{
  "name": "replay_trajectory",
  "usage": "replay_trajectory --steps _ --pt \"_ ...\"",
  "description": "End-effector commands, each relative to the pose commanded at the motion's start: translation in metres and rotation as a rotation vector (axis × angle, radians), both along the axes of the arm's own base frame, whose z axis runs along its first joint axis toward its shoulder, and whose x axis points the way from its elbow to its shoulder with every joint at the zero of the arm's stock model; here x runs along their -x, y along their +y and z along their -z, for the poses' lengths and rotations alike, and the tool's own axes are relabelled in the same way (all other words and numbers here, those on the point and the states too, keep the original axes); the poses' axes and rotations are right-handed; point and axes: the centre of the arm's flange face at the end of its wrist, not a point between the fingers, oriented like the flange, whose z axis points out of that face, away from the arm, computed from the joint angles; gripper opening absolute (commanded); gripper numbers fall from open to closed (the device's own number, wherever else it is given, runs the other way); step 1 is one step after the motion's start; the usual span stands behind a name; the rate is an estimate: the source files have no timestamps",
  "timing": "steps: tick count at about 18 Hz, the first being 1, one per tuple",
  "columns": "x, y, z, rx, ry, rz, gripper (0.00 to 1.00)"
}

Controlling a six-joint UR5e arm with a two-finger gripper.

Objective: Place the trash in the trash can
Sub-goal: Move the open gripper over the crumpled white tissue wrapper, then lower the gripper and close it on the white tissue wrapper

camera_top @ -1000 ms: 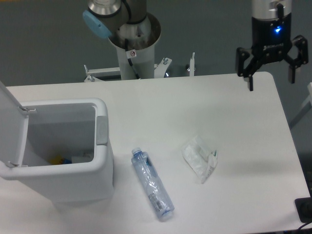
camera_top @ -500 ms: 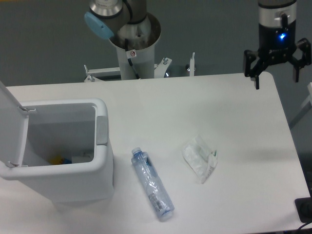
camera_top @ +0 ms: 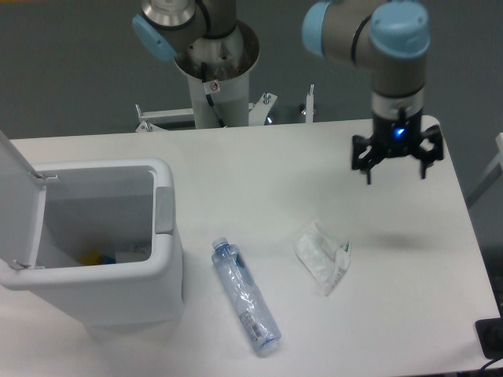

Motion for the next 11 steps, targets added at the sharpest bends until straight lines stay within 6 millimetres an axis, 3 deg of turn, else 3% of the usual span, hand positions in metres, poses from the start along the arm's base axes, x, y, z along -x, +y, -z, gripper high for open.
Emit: replay_trajectory --steps 2,5,11 --pt "-0.003 0.016 0.031 0.006 -0.059 -0.023 1.0" --pt "-0.005 0.035 0.05 -0.06 -0.127 0.001 1.0" --pt "-0.01 0.041 0.078 -0.058 -0.186 -0.027 1.0"
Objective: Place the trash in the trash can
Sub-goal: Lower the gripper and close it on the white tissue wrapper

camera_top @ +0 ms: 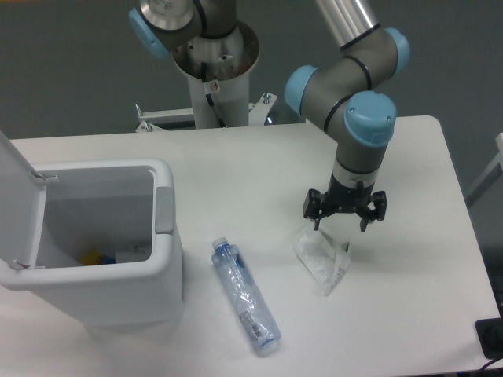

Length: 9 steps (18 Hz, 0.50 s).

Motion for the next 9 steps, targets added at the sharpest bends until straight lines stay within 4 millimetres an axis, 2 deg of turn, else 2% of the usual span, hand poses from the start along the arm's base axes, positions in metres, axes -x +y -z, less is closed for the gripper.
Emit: replay_trajectory --steps 1,5,6,7,9 --pt "0.0015 0.0035 0.0047 0.004 -0.001 0.004 0.94" --pt "0.0015 0.0 0.0063 0.037 0.024 0.005 0.21" --pt "0.002 -0.0011 0.0065 0.049 0.028 0.002 0.09" --pt "0.0023 -0.0005 0.0056 0.051 0.034 0.003 0.02" --pt "0.0045 -0.0005 0.0013 0.045 0.051 0.005 0.01"
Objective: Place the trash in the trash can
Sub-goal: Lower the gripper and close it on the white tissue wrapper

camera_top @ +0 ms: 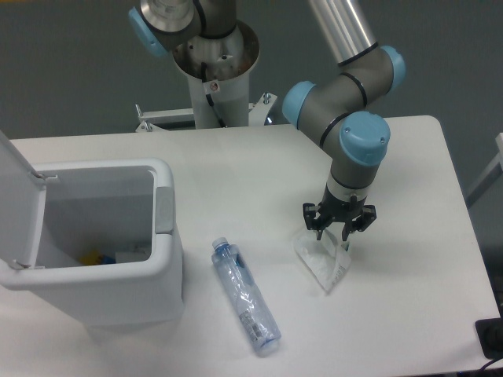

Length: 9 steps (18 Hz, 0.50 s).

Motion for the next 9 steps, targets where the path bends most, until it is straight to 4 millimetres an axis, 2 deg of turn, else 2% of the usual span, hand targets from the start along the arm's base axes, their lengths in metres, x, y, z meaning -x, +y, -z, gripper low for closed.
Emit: replay_trajectory --steps 2,6,9 --pt "0.004 0.0 -0.008 -0.008 0.016 0.003 0.0" --pt "0.004 -0.001 -0.009 -0.008 0.015 -0.002 0.0" --pt "0.011 -0.004 -0.029 -0.027 0.046 -0.012 0.0"
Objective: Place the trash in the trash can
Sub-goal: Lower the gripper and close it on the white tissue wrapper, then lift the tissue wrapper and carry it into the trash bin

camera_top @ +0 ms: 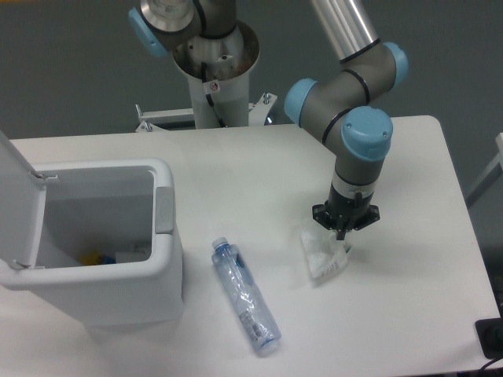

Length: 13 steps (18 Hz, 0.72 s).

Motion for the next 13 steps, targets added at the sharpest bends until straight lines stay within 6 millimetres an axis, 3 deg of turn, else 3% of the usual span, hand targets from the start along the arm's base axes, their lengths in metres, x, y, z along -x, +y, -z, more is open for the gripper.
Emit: replay_trajectory --steps 4,9,13 --pt "0.021 0.009 -0.063 -0.116 0.07 -0.072 0.0" --pt "0.037 0.037 -0.154 -0.397 0.037 -0.317 0.0" --pt "0.022 0.064 -0.214 -0.538 0.007 -0.401 0.0"
